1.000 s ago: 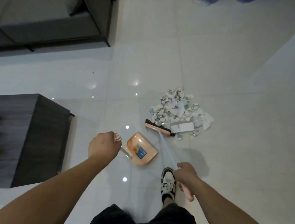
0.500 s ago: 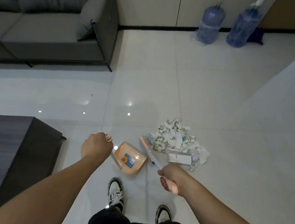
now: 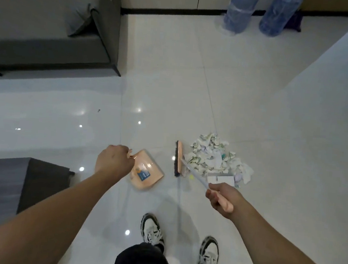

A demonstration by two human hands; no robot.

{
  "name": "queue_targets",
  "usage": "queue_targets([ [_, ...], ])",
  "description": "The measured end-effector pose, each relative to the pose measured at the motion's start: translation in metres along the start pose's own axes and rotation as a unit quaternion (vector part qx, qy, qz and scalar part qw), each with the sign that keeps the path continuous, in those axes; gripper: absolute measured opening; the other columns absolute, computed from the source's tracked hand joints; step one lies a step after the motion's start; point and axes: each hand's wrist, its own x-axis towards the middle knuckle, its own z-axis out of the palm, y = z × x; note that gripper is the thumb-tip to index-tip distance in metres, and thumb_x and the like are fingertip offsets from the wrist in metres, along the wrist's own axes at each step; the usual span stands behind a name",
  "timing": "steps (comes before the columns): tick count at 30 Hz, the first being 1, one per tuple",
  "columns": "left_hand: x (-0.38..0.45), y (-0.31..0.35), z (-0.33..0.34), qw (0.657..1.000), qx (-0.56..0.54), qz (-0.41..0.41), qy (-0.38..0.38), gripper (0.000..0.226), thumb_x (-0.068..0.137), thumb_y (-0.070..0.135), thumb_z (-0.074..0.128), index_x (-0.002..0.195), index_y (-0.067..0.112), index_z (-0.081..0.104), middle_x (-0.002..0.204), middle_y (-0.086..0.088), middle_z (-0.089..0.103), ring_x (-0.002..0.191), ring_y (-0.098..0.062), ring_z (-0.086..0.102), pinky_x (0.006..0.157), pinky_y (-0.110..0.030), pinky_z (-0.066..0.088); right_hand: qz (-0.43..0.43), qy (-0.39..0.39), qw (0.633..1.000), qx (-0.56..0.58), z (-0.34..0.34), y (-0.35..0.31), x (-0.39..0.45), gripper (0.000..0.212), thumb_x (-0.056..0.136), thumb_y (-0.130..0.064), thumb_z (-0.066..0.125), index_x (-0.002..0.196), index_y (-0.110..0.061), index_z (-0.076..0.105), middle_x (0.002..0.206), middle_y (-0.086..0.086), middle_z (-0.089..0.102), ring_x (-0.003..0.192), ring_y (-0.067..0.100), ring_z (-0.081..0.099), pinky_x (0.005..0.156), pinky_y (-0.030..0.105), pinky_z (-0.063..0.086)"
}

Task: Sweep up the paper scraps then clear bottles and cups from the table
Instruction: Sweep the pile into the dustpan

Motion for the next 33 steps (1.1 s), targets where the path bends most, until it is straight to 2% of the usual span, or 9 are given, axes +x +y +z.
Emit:
queue_targets([
  [5, 0.041, 0.03, -0.015, 0.995, 0.049, 0.082, -0.025, 0.016, 0.073, 0.031, 0.054, 0.065, 0.018, 0.057, 0.063, 0.001, 0.049, 0.061, -0.027, 0.051, 0.057, -0.027, 0.039, -0.041, 0.038, 0.998, -0.002, 0.007, -0.002, -0.012, 0.004, 0.102, -0.008, 0.046, 0.106, -0.007, 0.046, 0.064, 0.007, 0.044, 0.031, 0.006, 0.038, 0.03, 0.013, 0.033],
  [9, 0.059, 0.066, -0.025, 0.983, 0.082, 0.162, -0.024, 0.013, 0.072, 0.027, 0.052, 0.069, 0.017, 0.06, 0.064, 0.002, 0.047, 0.059, -0.025, 0.047, 0.057, -0.028, 0.036, -0.054, 0.042, 0.997, -0.022, 0.004, -0.016, -0.027, 0.01, 0.101, -0.009, 0.047, 0.111, -0.006, 0.049, 0.064, 0.006, 0.046, 0.035, 0.007, 0.037, 0.031, 0.013, 0.032],
  [12, 0.068, 0.092, -0.03, 0.979, 0.082, 0.188, -0.011, 0.015, 0.074, 0.028, 0.049, 0.064, 0.018, 0.054, 0.062, 0.004, 0.045, 0.053, -0.019, 0.043, 0.054, -0.027, 0.035, -0.067, 0.033, 0.997, -0.028, -0.003, -0.032, -0.043, 0.012, 0.101, -0.013, 0.049, 0.11, -0.005, 0.052, 0.064, 0.005, 0.048, 0.038, 0.007, 0.036, 0.033, 0.013, 0.032],
  [15, 0.079, 0.111, -0.028, 0.981, 0.066, 0.183, -0.011, 0.016, 0.075, 0.028, 0.049, 0.063, 0.018, 0.053, 0.064, 0.004, 0.047, 0.057, -0.021, 0.046, 0.055, -0.027, 0.035, -0.105, 0.044, 0.991, -0.065, -0.012, -0.056, -0.052, 0.014, 0.1, -0.014, 0.054, 0.11, -0.005, 0.055, 0.065, 0.006, 0.049, 0.039, 0.008, 0.036, 0.034, 0.015, 0.033],
  [19, 0.091, 0.128, -0.021, 0.983, 0.077, 0.161, -0.04, 0.013, 0.073, 0.028, 0.052, 0.067, 0.018, 0.058, 0.068, 0.003, 0.053, 0.061, -0.021, 0.051, 0.053, -0.026, 0.035, -0.163, 0.108, 0.965, -0.172, -0.026, -0.104, -0.047, 0.003, 0.098, -0.009, 0.058, 0.099, -0.007, 0.059, 0.066, 0.01, 0.05, 0.044, 0.013, 0.037, 0.037, 0.02, 0.031],
  [21, 0.09, 0.134, -0.013, 0.983, 0.089, 0.149, -0.053, 0.015, 0.073, 0.031, 0.056, 0.069, 0.017, 0.059, 0.068, 0.002, 0.054, 0.063, -0.022, 0.052, 0.054, -0.025, 0.036, -0.176, 0.134, 0.952, -0.213, -0.037, -0.13, -0.034, 0.005, 0.097, -0.007, 0.058, 0.098, -0.003, 0.061, 0.064, 0.012, 0.051, 0.045, 0.016, 0.038, 0.038, 0.02, 0.032],
  [28, 0.101, 0.172, 0.007, 0.989, 0.084, 0.113, -0.049, 0.024, 0.075, 0.042, 0.056, 0.064, 0.021, 0.055, 0.059, 0.005, 0.05, 0.061, -0.021, 0.053, 0.049, -0.025, 0.031, -0.172, 0.165, 0.934, -0.267, -0.07, -0.202, 0.042, 0.016, 0.093, -0.003, 0.061, 0.078, -0.001, 0.056, 0.055, 0.013, 0.051, 0.039, 0.02, 0.044, 0.041, 0.023, 0.038],
  [31, 0.114, 0.185, 0.008, 0.99, 0.082, 0.107, -0.043, 0.029, 0.075, 0.046, 0.059, 0.059, 0.023, 0.049, 0.056, 0.007, 0.045, 0.06, -0.021, 0.049, 0.049, -0.025, 0.028, -0.138, 0.163, 0.929, -0.301, -0.083, -0.21, 0.065, 0.013, 0.092, -0.001, 0.055, 0.079, 0.0, 0.055, 0.06, 0.016, 0.051, 0.046, 0.022, 0.045, 0.049, 0.03, 0.036],
  [33, 0.119, 0.189, 0.007, 0.991, 0.082, 0.097, -0.04, 0.028, 0.075, 0.046, 0.06, 0.06, 0.024, 0.051, 0.06, 0.006, 0.051, 0.063, -0.023, 0.052, 0.051, -0.026, 0.032, -0.115, 0.163, 0.928, -0.315, -0.087, -0.203, 0.069, 0.012, 0.091, 0.0, 0.051, 0.079, -0.002, 0.054, 0.063, 0.015, 0.05, 0.046, 0.021, 0.045, 0.049, 0.029, 0.036],
])
